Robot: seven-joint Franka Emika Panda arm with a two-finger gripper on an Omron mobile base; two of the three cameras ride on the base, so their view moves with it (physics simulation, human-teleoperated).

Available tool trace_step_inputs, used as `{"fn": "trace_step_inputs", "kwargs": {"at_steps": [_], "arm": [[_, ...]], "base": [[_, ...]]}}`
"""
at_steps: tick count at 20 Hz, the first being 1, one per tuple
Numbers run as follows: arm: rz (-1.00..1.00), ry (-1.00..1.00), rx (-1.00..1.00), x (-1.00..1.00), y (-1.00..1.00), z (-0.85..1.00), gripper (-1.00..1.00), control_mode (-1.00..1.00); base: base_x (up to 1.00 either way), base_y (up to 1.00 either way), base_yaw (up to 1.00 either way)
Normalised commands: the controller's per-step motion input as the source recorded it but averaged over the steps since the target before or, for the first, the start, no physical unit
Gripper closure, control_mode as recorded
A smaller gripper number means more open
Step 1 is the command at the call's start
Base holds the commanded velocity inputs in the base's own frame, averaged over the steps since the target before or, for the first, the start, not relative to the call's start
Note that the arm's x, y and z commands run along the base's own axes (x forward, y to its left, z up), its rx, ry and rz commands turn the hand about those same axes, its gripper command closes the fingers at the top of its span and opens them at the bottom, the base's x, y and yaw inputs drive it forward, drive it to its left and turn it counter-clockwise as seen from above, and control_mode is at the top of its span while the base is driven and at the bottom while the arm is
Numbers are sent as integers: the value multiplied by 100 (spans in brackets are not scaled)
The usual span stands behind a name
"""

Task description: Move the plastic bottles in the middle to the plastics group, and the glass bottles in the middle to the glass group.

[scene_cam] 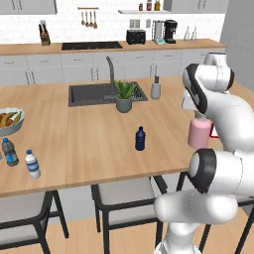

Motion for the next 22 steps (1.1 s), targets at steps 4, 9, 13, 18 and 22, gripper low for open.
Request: {"fn": "trace_step_inputs", "kwargs": {"at_steps": [4,9,13,18,22], "arm": [[4,0,0,-16,-80,-10,100,-100],[2,0,0,-4,-76,-11,100,-100],[2,0,0,0,-75,-9,100,-100],[2,0,0,0,-64,-12,100,-100],[0,2,0,0,-47,-3,100,-100]], "base": [[0,0,0],[0,0,0],[0,0,0],[0,0,0],[0,0,0]]}}
